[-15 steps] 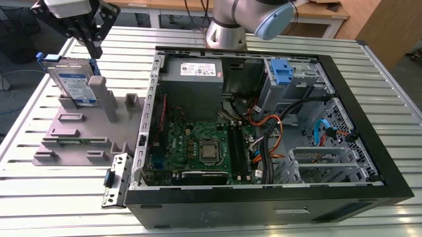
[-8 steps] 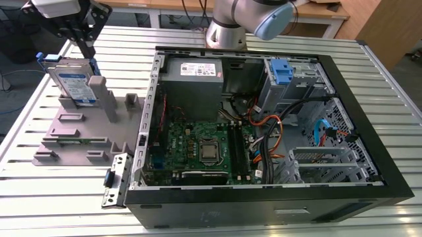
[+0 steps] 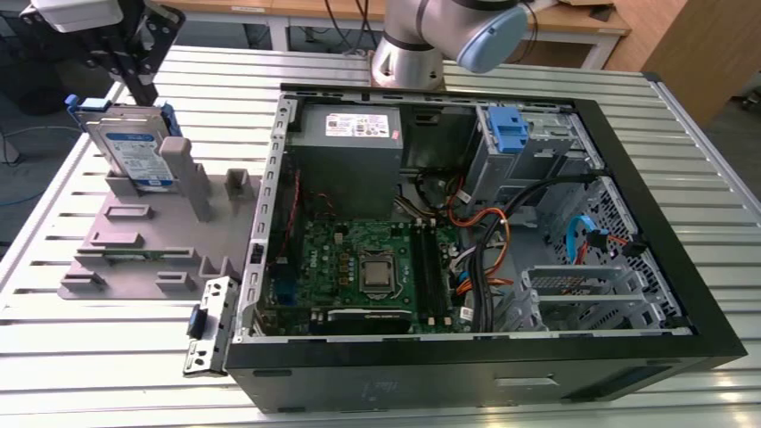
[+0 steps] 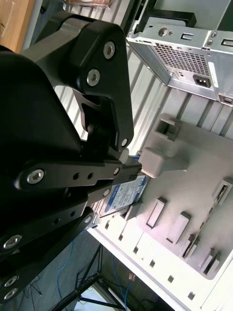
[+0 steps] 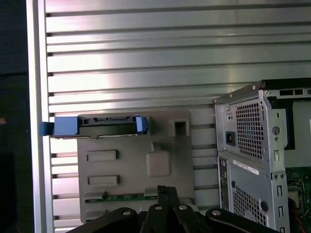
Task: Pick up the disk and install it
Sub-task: 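Reach for the disk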
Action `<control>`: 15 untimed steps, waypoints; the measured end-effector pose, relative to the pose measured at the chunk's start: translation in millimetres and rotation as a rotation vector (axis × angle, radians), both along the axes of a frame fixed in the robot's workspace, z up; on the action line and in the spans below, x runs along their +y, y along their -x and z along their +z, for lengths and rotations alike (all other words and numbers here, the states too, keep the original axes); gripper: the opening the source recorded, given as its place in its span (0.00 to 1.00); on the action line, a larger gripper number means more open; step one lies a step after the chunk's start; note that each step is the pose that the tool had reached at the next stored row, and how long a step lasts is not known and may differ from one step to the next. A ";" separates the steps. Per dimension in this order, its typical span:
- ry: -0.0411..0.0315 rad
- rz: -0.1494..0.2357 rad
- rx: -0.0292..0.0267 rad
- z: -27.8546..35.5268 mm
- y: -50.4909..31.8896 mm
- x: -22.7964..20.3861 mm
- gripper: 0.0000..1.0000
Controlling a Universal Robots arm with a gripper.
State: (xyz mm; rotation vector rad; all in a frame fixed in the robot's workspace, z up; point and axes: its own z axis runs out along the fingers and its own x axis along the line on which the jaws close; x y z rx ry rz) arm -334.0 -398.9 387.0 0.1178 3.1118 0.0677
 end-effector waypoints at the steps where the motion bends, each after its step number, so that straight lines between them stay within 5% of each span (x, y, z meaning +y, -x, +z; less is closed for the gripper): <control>1: 0.0000 0.000 -0.0001 -0.1 1.5 0.0 0.11; 15: 0.0001 0.000 0.0000 -1.8 26.8 0.0 0.11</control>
